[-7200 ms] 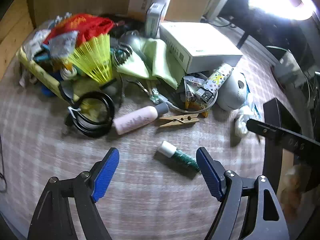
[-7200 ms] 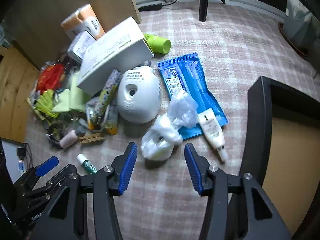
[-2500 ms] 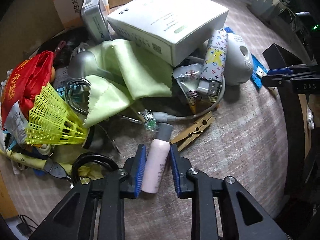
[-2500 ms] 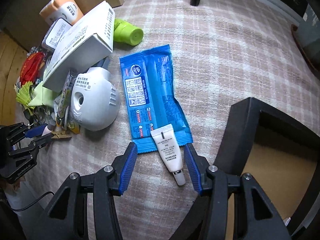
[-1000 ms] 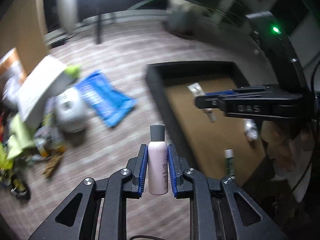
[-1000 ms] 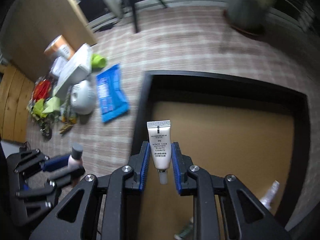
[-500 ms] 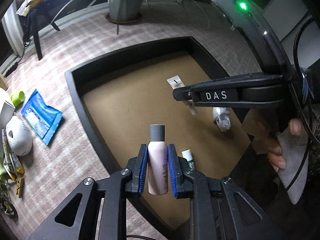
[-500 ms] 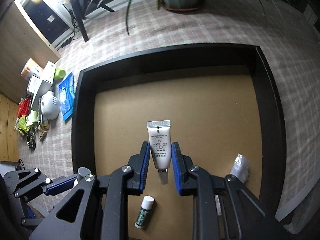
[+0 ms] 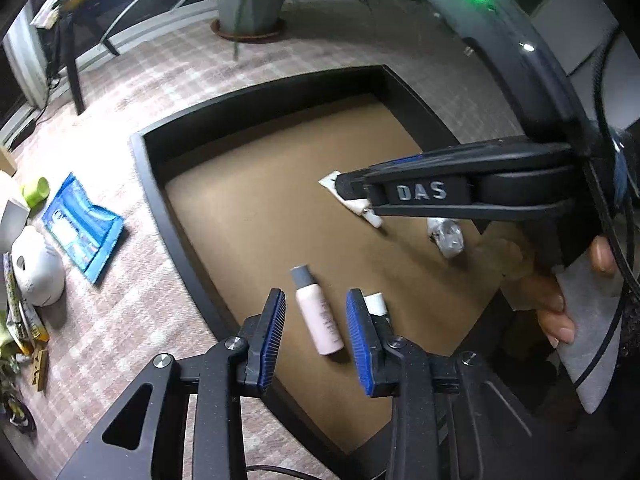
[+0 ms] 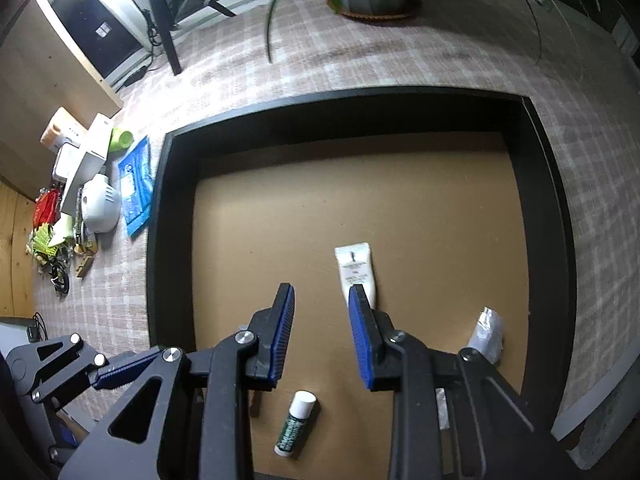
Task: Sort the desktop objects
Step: 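Carry the pink bottle and white tube to the tray and release both, then grasp the wooden clothespin with the left gripper while the right gripper grasps the blue wipe pack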
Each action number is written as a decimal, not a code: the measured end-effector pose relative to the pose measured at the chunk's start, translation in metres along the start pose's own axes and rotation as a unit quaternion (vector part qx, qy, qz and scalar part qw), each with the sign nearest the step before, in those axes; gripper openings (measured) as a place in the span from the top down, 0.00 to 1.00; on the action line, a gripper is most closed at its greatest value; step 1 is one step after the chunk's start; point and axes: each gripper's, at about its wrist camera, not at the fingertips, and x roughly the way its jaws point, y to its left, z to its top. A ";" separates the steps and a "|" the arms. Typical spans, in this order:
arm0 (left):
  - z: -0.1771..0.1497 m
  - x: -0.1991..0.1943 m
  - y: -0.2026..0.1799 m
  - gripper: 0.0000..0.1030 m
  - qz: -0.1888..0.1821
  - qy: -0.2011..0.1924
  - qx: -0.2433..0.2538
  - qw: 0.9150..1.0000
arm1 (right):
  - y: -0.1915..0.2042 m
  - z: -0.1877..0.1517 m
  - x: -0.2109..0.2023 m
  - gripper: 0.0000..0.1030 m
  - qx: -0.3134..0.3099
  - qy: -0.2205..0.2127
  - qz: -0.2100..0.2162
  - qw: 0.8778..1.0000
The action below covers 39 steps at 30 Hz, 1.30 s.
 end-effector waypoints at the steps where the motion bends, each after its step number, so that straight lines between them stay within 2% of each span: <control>1: 0.000 -0.002 0.005 0.71 0.000 -0.002 -0.004 1.000 | 0.004 0.001 0.000 0.73 -0.003 -0.001 0.002 1.000; 10: -0.013 -0.023 0.063 0.71 0.042 -0.018 -0.056 0.997 | 0.054 0.022 -0.003 0.73 -0.062 -0.008 0.021 0.998; 14: -0.026 -0.035 0.108 0.71 0.071 -0.020 -0.092 0.993 | 0.090 0.030 -0.001 0.65 -0.100 -0.009 0.030 0.994; 21: -0.056 -0.049 0.183 0.71 0.114 -0.014 -0.151 0.982 | 0.152 0.049 0.015 0.60 -0.152 -0.002 0.040 0.988; 24: -0.068 -0.052 0.211 0.71 0.125 -0.008 -0.171 0.977 | 0.172 0.060 0.024 0.51 -0.167 0.006 0.050 0.985; 26: -0.076 -0.053 0.223 0.71 0.131 -0.003 -0.178 0.975 | 0.185 0.064 0.030 0.47 -0.179 0.013 0.055 0.982; 31: -0.085 -0.054 0.243 0.71 0.145 0.008 -0.187 0.972 | 0.207 0.075 0.049 0.46 -0.199 0.026 0.034 0.979; 39: -0.089 -0.042 0.257 0.71 0.144 0.027 -0.186 0.971 | 0.215 0.084 0.075 0.46 -0.205 0.051 0.024 0.977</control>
